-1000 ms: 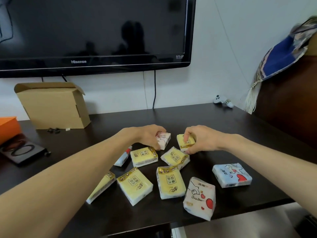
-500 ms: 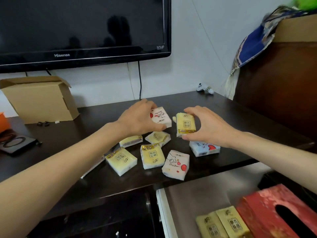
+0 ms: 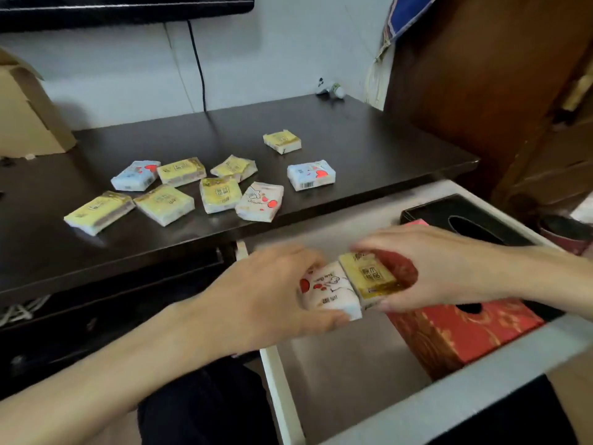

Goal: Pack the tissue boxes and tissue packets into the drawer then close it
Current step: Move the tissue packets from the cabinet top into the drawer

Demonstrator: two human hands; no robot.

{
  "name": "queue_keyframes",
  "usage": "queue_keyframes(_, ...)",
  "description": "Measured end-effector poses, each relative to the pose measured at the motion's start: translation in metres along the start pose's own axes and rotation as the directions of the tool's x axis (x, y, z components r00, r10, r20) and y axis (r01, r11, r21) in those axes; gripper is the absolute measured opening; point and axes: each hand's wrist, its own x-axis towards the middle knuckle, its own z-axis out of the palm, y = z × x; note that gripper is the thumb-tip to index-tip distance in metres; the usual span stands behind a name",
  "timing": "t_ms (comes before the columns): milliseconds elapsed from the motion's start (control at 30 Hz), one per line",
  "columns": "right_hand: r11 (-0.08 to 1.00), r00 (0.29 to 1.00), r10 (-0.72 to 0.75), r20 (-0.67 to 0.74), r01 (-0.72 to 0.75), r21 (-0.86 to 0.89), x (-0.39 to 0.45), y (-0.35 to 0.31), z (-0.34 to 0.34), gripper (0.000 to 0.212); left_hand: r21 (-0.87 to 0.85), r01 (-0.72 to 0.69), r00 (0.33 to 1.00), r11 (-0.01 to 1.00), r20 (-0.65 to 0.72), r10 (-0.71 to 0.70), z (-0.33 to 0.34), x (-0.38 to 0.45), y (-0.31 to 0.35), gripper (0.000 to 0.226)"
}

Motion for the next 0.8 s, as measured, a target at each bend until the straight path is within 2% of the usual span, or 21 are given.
queue_keyframes(100, 0.999, 0.995, -0.008, 0.104, 0.014, -0.052, -0.015, -0.002, 0.023, 0.085, 0.116, -0.007, 0.996, 0.993, 0.094, -0.004, 0.032, -0.001, 0.014, 0.068)
queue_keyframes(167, 0.996, 0.989, -0.007, 0.146, 0.019, -0.082, -0.021, -0.004, 0.033, 0.085, 0.183, -0.031, 0.994, 0.983, 0.105, 0.012, 0.047, -0.001, 0.02, 0.066)
queue_keyframes(333, 0.983, 0.994, -0.055, 0.099, 0.072, -0.169, -0.025, -0.008, 0.038, 0.071, 0.329, -0.096, 0.995, 0.939, 0.069, 0.078, 0.065, 0.001, 0.033, 0.069)
queue_keyframes(433, 0.938, 0.99, -0.101, 0.097, 0.127, -0.321, -0.02, -0.011, 0.039, 0.072, 0.39, -0.099, 0.995, 0.915, 0.064, 0.081, 0.072, 0.002, 0.036, 0.07)
queue_keyframes(667, 0.89, 0.991, -0.064, 0.117, 0.11, -0.442, -0.012, -0.016, 0.048, 0.074, 0.365, -0.102, 0.994, 0.925, 0.084, 0.077, 0.081, 0.001, 0.035, 0.065)
queue_keyframes(800, 0.869, 0.99, -0.046, 0.131, 0.105, -0.484, -0.011, -0.017, 0.051, 0.071, 0.34, -0.085, 0.989, 0.936, 0.144, 0.038, 0.078, -0.001, 0.031, 0.065)
